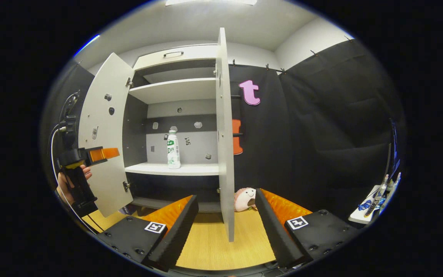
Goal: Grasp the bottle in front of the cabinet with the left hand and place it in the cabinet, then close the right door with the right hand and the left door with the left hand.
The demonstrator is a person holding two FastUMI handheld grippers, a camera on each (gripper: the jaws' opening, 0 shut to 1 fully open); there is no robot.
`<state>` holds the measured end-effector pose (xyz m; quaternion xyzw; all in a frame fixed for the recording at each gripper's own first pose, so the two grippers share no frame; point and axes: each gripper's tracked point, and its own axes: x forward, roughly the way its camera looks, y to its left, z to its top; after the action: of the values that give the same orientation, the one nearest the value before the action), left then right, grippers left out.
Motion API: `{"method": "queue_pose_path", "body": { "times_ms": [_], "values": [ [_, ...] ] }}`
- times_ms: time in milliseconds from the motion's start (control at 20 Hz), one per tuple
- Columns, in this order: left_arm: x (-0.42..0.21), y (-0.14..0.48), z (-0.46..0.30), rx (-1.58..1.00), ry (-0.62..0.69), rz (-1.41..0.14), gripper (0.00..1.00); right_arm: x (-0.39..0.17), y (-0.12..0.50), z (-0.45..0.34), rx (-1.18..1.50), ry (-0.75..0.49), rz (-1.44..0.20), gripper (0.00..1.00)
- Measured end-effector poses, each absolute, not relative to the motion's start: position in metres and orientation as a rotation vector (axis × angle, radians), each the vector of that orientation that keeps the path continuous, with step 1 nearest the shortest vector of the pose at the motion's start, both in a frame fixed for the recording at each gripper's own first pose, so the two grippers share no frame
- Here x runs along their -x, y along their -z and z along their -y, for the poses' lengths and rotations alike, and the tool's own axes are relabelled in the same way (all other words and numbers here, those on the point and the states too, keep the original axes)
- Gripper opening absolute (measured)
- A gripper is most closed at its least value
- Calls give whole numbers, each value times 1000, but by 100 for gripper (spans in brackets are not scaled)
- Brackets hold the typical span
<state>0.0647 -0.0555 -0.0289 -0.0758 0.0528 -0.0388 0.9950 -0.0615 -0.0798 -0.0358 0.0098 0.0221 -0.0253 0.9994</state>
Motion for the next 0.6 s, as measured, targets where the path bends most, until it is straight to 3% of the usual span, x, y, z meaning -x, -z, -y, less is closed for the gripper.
{"method": "queue_pose_path", "body": {
  "times_ms": [50,100,200,250,300,350,450,500,600],
  "values": [
    [-55,28,42,133,39,-87,96,59,34,76,-20,42,-41,98],
    [-43,26,30,112,5,-70,96,57,34,72,-23,35,-38,89],
    [-16,27,16,62,-39,-47,96,53,35,65,-34,19,-42,89],
    [-2,29,12,42,-52,-43,95,51,37,63,-40,11,-46,98],
    [10,31,11,37,-62,-45,95,48,39,59,-47,4,-49,98],
    [21,35,11,45,-70,-57,96,45,43,55,-54,-7,-60,89],
    [38,44,16,56,-66,-77,96,39,46,47,-67,-34,-78,89],
    [43,47,20,46,-59,-77,96,38,43,45,-70,-45,-73,98],
    [48,47,24,-5,-54,-68,96,37,29,55,-66,-30,-45,98]
  ]
}}
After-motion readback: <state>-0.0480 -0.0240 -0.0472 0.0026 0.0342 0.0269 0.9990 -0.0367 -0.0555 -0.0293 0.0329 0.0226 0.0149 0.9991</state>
